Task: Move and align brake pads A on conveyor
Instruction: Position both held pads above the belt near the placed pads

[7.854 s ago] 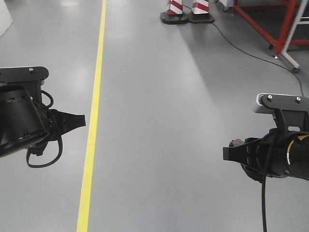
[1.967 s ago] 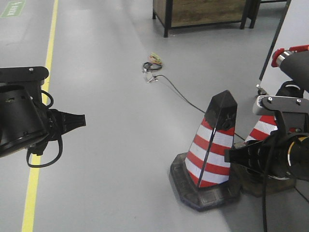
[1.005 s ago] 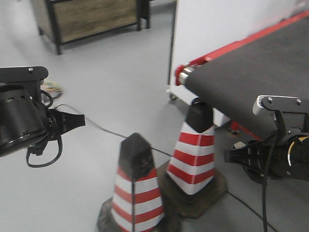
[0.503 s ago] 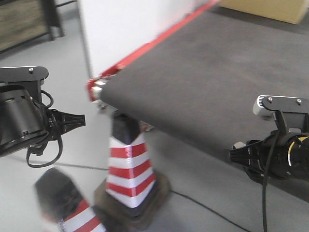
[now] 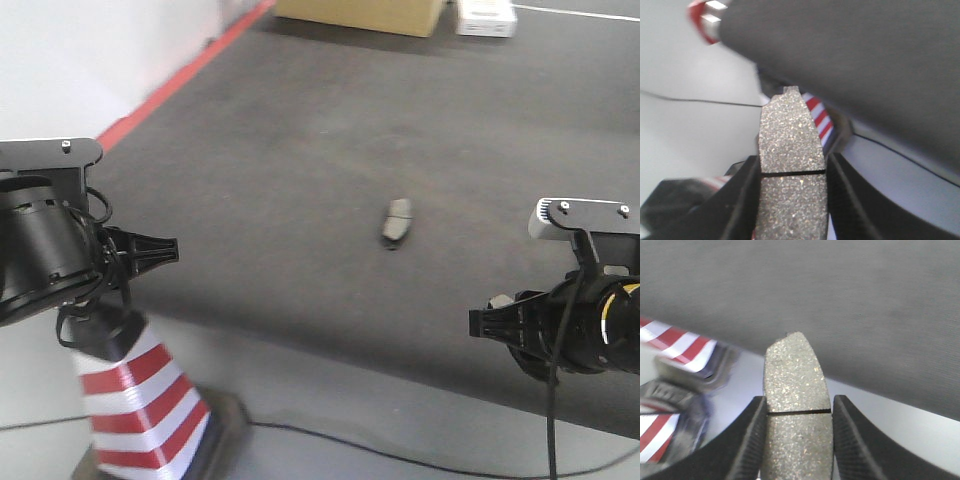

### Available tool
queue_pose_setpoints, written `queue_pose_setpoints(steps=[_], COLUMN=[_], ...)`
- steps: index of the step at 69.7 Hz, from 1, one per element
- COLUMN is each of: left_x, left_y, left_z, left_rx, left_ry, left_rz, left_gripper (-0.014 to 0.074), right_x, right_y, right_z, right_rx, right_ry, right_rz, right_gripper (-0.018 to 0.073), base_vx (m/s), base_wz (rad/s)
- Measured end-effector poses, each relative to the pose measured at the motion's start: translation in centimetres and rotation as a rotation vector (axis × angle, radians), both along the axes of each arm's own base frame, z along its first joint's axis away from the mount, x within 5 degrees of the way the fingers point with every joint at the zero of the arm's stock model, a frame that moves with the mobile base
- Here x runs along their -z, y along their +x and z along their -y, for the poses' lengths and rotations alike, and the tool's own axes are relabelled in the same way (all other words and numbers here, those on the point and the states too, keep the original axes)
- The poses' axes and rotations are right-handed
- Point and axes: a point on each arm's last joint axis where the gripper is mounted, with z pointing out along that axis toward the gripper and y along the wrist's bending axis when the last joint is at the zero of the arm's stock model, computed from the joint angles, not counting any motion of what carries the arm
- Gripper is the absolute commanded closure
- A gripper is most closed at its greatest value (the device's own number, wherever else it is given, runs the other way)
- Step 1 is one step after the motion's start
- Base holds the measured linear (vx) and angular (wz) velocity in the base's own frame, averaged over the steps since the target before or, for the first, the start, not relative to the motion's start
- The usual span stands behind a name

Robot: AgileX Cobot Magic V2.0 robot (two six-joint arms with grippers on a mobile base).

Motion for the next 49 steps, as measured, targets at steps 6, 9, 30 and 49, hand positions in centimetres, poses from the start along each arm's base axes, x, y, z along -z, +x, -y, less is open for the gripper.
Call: queue_pose_setpoints(steps=[6,9,30,49], left_x=[-0.01,0.0,0.0,0.0], left_y=[0.0,0.0,0.0,0.0], left_z=[0.0,-0.01,-0.01,-0.01], left_rx=[0.0,0.0,0.0,0.0], left_ry=[0.001,0.001,0.001,0.001], left_rz=[0.001,0.0,0.0,0.0], left_gripper=[0.0443,0.0443,0.0443,0.0443], right_x=[0.02,0.02,0.02,0.03], right_y=[-0.02,-0.02,-0.03,-0.03], right_z=[0.02,0.02,0.02,0.03], right_rx=[0.001,0.001,0.001,0.002], right_ry=[-0.002,-0.002,-0.002,-0.003], right_rz=[-0.003,-0.003,-0.004,-0.004], right_gripper=[0.0405,0.0405,0.0405,0.0405], base_vx=[0.11,0.11,0.1,0.08], base_wz=[-0.44,-0.41,-0.38,-0.32])
